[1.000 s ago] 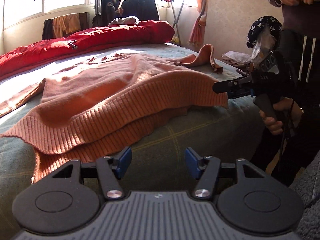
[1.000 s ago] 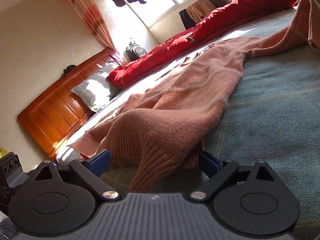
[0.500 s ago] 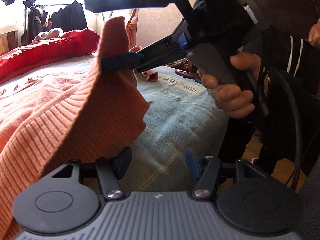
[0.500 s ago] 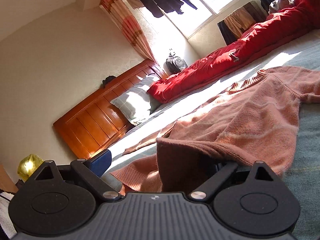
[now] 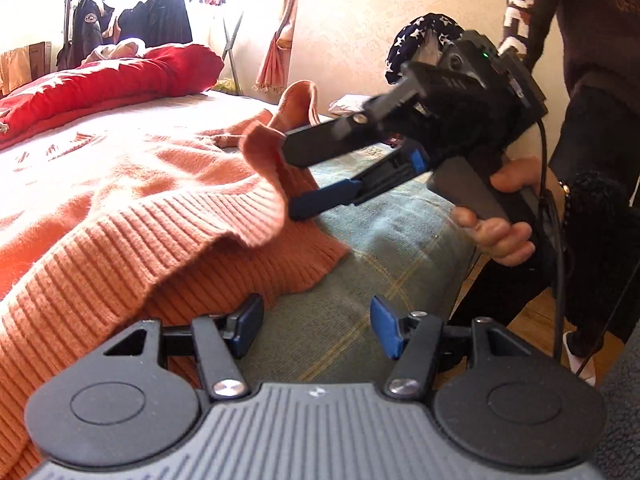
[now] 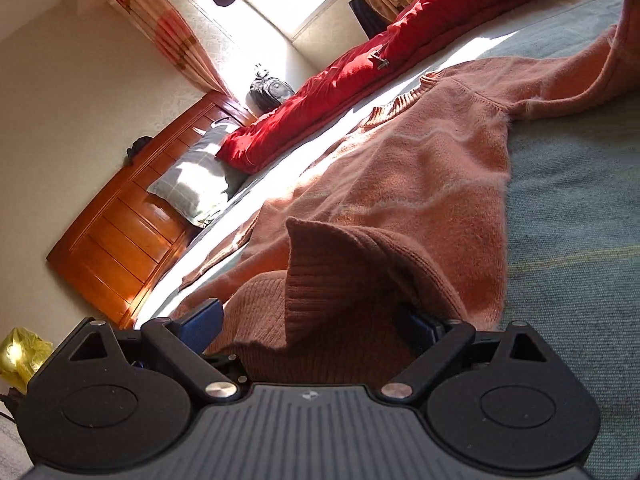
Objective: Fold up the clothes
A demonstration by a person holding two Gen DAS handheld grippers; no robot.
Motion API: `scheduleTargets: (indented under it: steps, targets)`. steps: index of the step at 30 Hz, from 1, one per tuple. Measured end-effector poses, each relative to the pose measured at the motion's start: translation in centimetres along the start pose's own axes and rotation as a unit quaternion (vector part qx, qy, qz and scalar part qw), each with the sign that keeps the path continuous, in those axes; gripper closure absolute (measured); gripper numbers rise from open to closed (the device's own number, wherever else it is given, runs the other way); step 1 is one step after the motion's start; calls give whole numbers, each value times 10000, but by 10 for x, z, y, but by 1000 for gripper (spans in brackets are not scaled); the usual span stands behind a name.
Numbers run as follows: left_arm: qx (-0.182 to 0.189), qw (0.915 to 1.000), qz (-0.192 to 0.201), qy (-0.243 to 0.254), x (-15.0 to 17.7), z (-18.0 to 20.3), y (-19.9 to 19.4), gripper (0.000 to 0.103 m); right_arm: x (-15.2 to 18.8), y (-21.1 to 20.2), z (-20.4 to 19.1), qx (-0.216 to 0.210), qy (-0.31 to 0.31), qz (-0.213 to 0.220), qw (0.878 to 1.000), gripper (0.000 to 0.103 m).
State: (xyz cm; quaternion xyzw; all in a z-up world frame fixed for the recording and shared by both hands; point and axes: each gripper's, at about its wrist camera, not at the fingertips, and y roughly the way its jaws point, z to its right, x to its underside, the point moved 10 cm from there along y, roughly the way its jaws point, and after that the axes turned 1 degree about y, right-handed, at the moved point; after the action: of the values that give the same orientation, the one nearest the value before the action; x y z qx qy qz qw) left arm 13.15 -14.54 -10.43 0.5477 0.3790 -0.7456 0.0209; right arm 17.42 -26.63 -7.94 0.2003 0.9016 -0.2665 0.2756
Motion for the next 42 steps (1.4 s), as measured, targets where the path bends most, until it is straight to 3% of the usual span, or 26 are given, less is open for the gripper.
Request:
scheduleTargets:
  steps: [7,11,16,18,23,27,30,35,41,42]
  targets:
    - [-42,9998,198,0,-8,-7,-7,43,24,-25,20,470,344,350,9977,8]
    - [-5,9998,201,96,-13,0,-14,43,23,-15,22,321,401,386,9979,8]
    - [8,9975,510,489,-22,13,-44,42,17,10,17,202,-96,288,9993,8]
    - [-281,9945,727,706,-27,12,-54,36,16,10,14,-33,-20,248,9997,10]
    - [-996,9814,993,1304,-35,4,-56,36,13,-9,-10,-1075,464,308,9926,14]
    - [-1150,9724,948,1793,-39,5,-35,35,2,-25,-25,-1531,735,508,9842,14]
    - [-1132,9656,869,2172,-40,15,-18,35,-7,-30,-31,-1594,799,607,9821,13]
    - [-1575,9334,794,3124,-36,39,0,35,-10,-29,-33,-1357,677,520,9871,13]
    - [-2490,8835,605,3921,-28,36,25,34,-9,-28,-30,-1245,718,470,9885,13]
    - [-2487,8838,630,3913,-30,37,25,34,-9,-29,-30,-1187,699,454,9894,13]
